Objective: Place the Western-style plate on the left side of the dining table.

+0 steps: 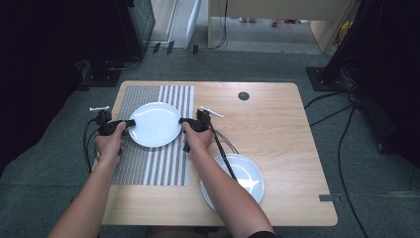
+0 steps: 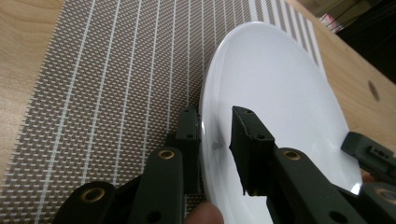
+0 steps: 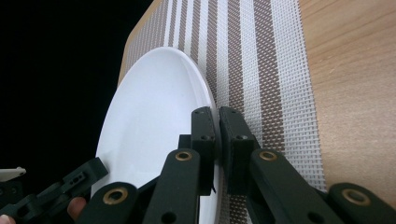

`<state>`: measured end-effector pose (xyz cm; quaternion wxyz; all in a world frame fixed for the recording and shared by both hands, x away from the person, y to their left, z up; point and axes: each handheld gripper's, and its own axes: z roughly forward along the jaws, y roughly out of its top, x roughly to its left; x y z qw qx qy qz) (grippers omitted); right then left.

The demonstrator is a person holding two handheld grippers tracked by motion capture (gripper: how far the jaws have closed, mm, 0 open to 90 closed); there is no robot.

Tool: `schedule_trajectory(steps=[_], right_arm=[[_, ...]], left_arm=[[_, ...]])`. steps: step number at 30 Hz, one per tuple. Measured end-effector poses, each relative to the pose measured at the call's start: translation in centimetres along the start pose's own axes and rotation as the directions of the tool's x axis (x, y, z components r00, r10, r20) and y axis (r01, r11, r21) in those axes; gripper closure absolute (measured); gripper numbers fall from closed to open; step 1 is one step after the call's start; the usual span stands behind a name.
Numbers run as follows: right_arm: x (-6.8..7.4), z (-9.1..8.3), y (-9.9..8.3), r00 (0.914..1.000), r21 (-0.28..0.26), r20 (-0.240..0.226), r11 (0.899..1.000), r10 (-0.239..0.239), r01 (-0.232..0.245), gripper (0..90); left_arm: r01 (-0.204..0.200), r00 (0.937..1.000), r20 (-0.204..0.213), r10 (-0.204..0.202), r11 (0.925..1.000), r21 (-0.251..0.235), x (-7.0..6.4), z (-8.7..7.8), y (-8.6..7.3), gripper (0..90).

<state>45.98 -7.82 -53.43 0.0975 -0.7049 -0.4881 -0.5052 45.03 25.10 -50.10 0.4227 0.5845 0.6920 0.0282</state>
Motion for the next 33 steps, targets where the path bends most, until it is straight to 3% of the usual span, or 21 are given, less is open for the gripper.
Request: schedule_trajectory(steps=[4,8,12,14,19,21,24,26,29,32,33], right_arm=[[0.1,0.2,0.0,0.9996,0.011,0.0,1.0,-0.029,0.029,83.1],[0.0,0.2,0.1,0.9991,0.022,-0.019,0.999,-0.038,0.039,78.9],[0.0,-0.1,0.5,0.9975,0.016,-0.04,0.998,-0.058,0.058,65.9],[0.0,-0.4,0.7,0.996,0.002,-0.051,0.997,-0.073,0.073,61.4],[0.5,-1.5,1.2,0.9848,-0.003,-0.037,0.986,-0.17,0.17,47.0],[0.9,-2.1,1.5,0.9779,0.01,0.001,0.978,-0.209,0.209,43.1],[1.2,-3.1,2.0,0.9701,0.036,-0.015,0.969,-0.242,0.243,38.2],[1.4,-4.0,2.4,0.9552,0.045,-0.01,0.954,-0.296,0.296,37.7],[1.9,-5.8,2.8,0.9281,0.059,-0.016,0.926,-0.372,0.372,35.5],[1.9,-7.2,3.1,0.9179,0.054,-0.05,0.917,-0.394,0.396,33.0],[1.9,-7.7,3.3,0.9108,0.057,-0.053,0.909,-0.409,0.412,32.9]], left_arm=[[-0.02,0.9994,-0.028,0.02,0.9998,0.004,0.0,0.2,-0.2,70.5],[-0.089,0.9944,-0.059,0.088,0.996,-0.01,-0.3,0.2,-0.4,61.7],[-0.183,0.9777,-0.119,0.173,0.9796,-0.083,-0.7,-0.4,-0.3,44.7],[-0.211,0.9734,-0.115,0.198,0.9712,-0.111,-1.0,-0.9,-0.3,43.5],[-0.253,0.9644,-0.115,0.238,0.9573,-0.139,-2.1,-1.9,-0.6,36.4],[-0.262,0.9613,-0.122,0.247,0.9566,-0.128,-2.6,-2.4,-0.8,35.0],[-0.264,0.9602,-0.128,0.248,0.9559,-0.128,-3.1,-3.1,-1.2,30.6],[-0.278,0.9578,-0.112,0.265,0.9519,-0.128,-3.4,-3.3,-1.6,25.5],[-0.32,0.9471,-0.069,0.314,0.9394,-0.123,-4.0,-4.0,-2.6,16.3],[-0.34,0.9404,-0.026,0.339,0.933,-0.119,-4.2,-4.6,-3.4,11.0],[-0.345,0.9385,-0.021,0.345,0.9311,-0.12,-4.3,-4.9,-3.7,10.6]])
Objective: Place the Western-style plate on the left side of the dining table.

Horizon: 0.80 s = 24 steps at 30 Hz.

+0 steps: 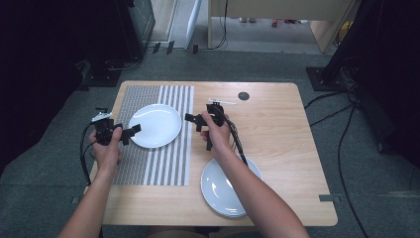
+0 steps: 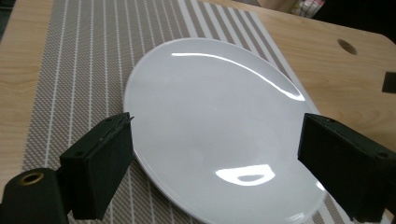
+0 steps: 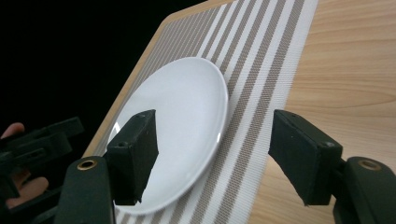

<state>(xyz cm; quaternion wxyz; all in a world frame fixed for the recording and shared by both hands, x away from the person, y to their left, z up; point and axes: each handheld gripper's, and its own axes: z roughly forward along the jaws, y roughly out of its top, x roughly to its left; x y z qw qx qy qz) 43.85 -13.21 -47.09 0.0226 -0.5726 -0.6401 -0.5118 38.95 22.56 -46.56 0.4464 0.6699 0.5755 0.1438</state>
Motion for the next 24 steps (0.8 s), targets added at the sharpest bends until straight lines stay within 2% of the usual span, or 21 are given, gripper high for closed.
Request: schedule_trajectory(steps=[3,7,11,18,24], right_arm=[[-0.5,-1.8,0.2,0.999,0.019,0.0,0.999,-0.045,0.045,31.5],[-1.0,-3.9,0.2,0.9991,0.009,-0.011,0.999,-0.042,0.042,31.1],[-0.9,-6.1,0.0,0.9968,0.004,-0.025,0.997,-0.076,0.076,29.7],[-0.9,-9.0,-0.8,0.9921,0.002,-0.044,0.993,-0.118,0.118,29.2],[-1.6,-11.4,-1.1,0.9888,-0.024,-0.029,0.989,-0.146,0.146,29.1]], left_arm=[[0.003,0.9999,0.01,-0.003,0.9998,-0.019,-0.3,-1.1,-0.8,10.5],[-0.01,0.9998,0.016,0.011,0.9996,-0.026,-0.6,-2.5,-1.9,10.5],[-0.037,0.9993,0.002,0.037,0.9982,-0.046,-0.8,-4.0,-3.3,10.1],[-0.026,0.9997,-0.008,0.025,0.9972,-0.07,-0.5,-6.5,-6.0,10.1],[-0.022,0.9997,-0.006,0.022,0.9971,-0.073,-0.5,-8.7,-8.4,10.1]])
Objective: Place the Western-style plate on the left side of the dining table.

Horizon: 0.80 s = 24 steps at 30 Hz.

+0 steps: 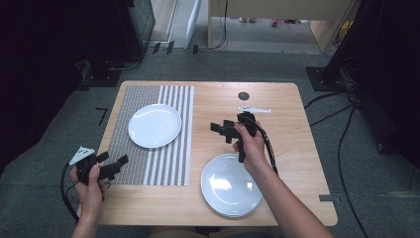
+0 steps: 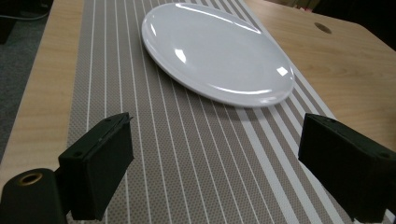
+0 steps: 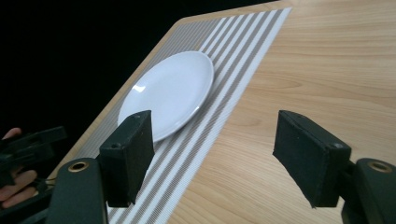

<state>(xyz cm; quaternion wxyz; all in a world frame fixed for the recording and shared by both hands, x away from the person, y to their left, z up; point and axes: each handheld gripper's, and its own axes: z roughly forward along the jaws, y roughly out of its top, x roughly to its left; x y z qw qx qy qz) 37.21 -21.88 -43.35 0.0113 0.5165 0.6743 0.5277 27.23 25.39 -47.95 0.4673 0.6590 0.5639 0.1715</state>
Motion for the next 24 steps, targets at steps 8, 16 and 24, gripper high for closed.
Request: schedule_trajectory(steps=[8,16,24], right_arm=[[-1.0,-3.3,-0.9,0.9997,-0.034,0.019,0.999,-0.018,0.018,29.0],[-3.0,-7.1,-3.0,0.9982,-0.069,0.059,0.997,-0.012,0.016,29.0],[-5.9,-12.3,-6.0,0.9924,-0.109,0.121,0.994,0.023,-0.01,27.9]], left_arm=[[-0.021,0.999,-0.04,0.023,0.9992,0.033,-0.1,-1.9,-3.3,10.1],[-0.073,0.9913,-0.104,0.081,0.9941,0.08,0.1,-1.7,-5.4,10.2],[-0.071,0.992,-0.095,0.083,0.9895,0.126,0.1,-1.2,-5.4,10.2]])
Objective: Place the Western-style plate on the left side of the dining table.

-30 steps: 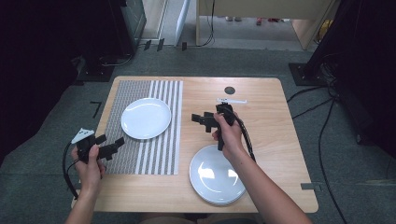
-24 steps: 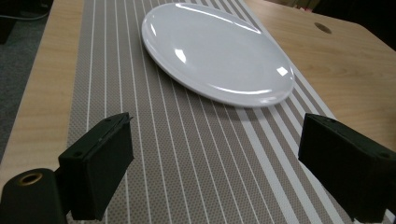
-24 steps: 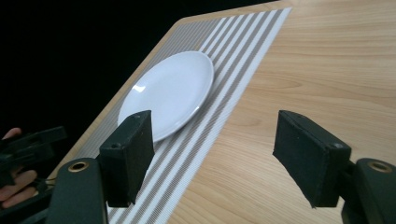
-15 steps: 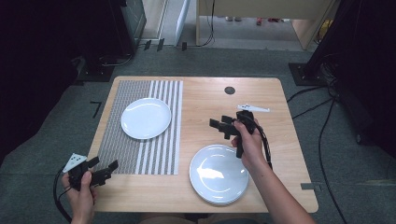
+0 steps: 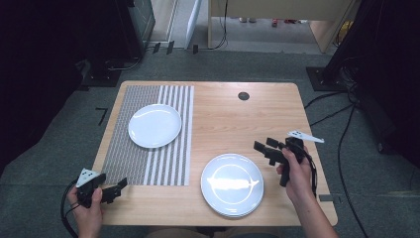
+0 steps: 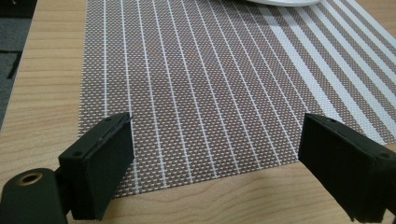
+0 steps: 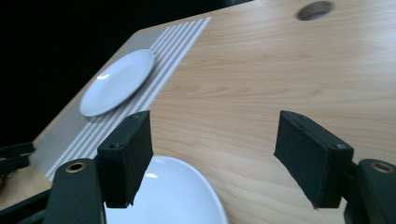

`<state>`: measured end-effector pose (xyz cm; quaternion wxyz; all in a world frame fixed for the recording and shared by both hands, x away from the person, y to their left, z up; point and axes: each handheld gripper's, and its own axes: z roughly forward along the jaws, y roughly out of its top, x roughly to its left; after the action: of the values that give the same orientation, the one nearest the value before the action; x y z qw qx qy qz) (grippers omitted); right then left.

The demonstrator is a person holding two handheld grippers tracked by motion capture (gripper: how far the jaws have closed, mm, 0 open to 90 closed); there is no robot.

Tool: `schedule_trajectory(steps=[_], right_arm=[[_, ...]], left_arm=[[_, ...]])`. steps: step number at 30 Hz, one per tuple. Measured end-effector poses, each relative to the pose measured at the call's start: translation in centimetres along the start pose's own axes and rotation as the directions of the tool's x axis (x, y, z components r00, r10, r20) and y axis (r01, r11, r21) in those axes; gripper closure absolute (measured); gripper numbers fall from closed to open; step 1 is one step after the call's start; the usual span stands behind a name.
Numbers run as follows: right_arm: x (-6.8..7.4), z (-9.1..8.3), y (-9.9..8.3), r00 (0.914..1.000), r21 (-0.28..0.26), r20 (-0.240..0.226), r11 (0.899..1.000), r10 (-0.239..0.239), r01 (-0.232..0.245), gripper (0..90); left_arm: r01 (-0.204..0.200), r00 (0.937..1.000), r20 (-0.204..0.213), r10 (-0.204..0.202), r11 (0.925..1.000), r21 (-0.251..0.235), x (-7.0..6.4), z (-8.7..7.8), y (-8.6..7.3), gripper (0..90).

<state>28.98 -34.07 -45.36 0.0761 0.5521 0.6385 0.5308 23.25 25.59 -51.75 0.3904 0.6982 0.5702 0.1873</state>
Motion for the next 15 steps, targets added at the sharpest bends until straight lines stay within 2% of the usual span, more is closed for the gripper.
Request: schedule_trajectory(steps=[4,9,13,15], right_arm=[[-1.7,-2.3,-1.3,0.9994,-0.014,0.033,1.0,0.004,-0.003,27.4],[-4.2,-4.7,-3.3,0.9959,0.003,0.088,1.0,0.02,-0.02,27.2],[-5.8,-6.1,-4.5,0.992,0.006,0.121,0.999,0.035,-0.036,27.0],[-6.4,-6.9,-5.0,0.9896,0.001,0.137,0.999,0.044,-0.044,27.0]], left_arm=[[-0.018,0.9997,-0.016,0.018,0.9998,0.008,-0.2,0.1,0.0,10.2],[-0.039,0.9986,-0.034,0.04,0.999,0.02,-0.5,0.2,0.0,10.2],[-0.108,0.9895,-0.09,0.113,0.9927,0.054,-1.3,0.5,0.0,10.2],[-0.146,0.9809,-0.119,0.154,0.9865,0.075,-1.8,0.7,0.0,10.2]])
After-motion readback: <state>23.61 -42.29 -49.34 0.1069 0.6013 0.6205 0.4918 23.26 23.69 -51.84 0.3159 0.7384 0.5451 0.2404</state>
